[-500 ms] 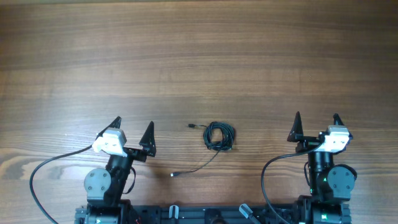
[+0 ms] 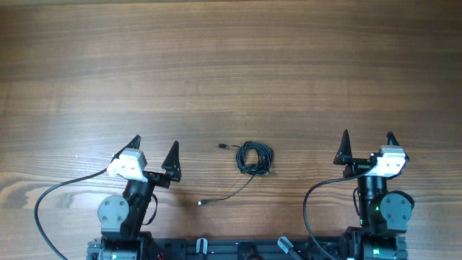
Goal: Untangle cables
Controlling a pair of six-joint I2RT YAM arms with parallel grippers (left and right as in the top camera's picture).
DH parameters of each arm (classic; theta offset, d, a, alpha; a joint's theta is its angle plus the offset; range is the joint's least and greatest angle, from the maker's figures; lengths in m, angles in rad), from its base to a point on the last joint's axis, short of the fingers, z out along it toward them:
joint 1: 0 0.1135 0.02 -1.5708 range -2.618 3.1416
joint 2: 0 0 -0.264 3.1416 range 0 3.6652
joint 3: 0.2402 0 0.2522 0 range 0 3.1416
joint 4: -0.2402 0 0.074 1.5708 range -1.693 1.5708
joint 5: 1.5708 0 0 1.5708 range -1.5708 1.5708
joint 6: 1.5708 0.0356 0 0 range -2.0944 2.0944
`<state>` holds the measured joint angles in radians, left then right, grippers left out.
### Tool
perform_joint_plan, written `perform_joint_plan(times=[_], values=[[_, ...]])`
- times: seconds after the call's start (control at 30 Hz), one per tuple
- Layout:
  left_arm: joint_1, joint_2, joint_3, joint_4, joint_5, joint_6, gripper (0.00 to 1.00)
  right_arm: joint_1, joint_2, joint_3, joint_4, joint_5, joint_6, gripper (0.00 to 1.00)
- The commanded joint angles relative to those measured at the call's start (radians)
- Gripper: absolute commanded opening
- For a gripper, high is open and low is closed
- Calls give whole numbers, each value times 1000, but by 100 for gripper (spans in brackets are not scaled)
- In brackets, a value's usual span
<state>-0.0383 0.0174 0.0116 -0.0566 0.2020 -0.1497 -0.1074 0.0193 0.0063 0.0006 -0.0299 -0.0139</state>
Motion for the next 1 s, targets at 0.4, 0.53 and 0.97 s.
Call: perform_joint_plan(times=[0.4,0.53,0.97], values=[[-3,-8,-6,-3,-14,23,100,2,-9,-2,2,-16,-12,100],[-3,-8,-6,-3,-14,23,100,2,-9,-2,2,-16,-12,100],[-3,-8,-3,55,57,-61,100,2,-9,-2,2,-16,-11,100]])
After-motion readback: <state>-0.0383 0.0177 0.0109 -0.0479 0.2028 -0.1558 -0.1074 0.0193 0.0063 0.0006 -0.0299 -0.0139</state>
